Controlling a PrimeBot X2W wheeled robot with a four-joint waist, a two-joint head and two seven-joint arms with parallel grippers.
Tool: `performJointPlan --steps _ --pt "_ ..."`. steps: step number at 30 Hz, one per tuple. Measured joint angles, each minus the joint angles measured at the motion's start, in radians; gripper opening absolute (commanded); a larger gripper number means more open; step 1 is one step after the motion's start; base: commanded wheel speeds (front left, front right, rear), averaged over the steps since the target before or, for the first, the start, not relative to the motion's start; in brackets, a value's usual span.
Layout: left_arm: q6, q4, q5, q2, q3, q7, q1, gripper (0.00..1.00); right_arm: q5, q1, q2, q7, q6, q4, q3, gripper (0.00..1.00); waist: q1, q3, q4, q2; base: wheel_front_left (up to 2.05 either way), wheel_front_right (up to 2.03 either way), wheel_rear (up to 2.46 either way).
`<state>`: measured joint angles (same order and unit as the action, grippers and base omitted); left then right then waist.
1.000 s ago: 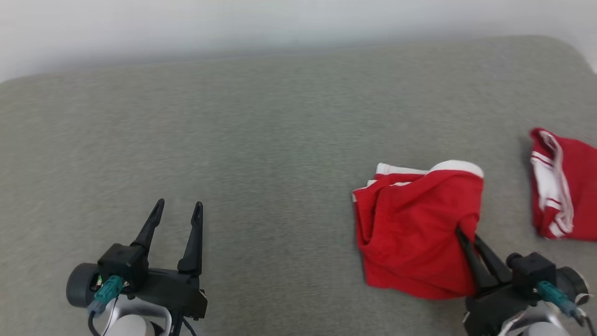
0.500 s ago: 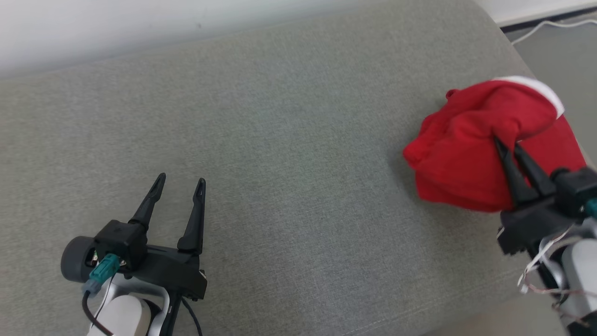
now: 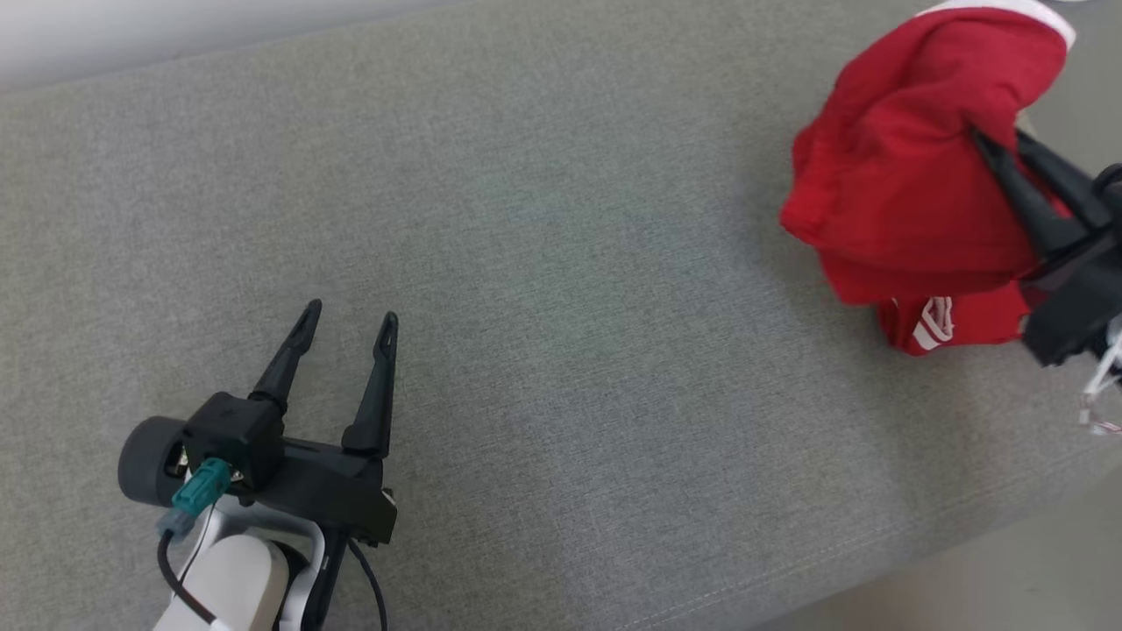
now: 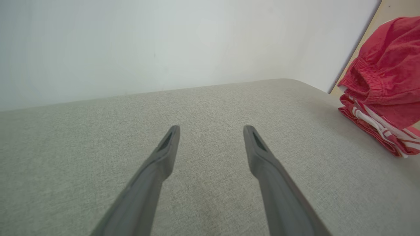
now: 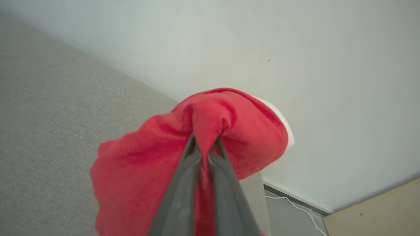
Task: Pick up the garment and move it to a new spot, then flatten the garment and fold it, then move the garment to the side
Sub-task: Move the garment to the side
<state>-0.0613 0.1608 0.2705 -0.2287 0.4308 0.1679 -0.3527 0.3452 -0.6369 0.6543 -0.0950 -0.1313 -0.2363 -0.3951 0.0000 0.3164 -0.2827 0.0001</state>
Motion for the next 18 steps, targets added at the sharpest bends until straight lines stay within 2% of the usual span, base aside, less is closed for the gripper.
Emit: performJointPlan --steps 5,9,13,18 --pt "0.0 -0.001 0.001 -0.002 0.0 0.006 -0.01 1.0 0.127 -0.03 0.118 0.069 0.0 -0.061 -0.137 0.0 0.0001 0.03 0.015 0.0001 0.0 0.0 0.0" --pt "0.0 -0.003 0.001 -0.002 0.004 0.009 -0.028 1.0 0.266 -0.028 0.187 0.143 0.0 -0.144 -0.198 0.0 0.0 0.052 0.029 0.0001 0.0 0.0 0.0" --pt "-0.002 -0.008 0.001 -0.007 0.003 0.013 -0.037 1.0 0.376 -0.029 0.213 0.184 0.0 -0.209 -0.187 0.0 0.0 0.074 0.039 0.0001 0.0 0.0 0.0" --pt "-0.006 -0.014 0.001 -0.016 0.002 0.013 -0.045 1.0 0.387 -0.033 0.221 0.155 0.0 -0.302 -0.163 0.0 0.0001 0.099 0.037 0.0 0.0 0.0 0.0"
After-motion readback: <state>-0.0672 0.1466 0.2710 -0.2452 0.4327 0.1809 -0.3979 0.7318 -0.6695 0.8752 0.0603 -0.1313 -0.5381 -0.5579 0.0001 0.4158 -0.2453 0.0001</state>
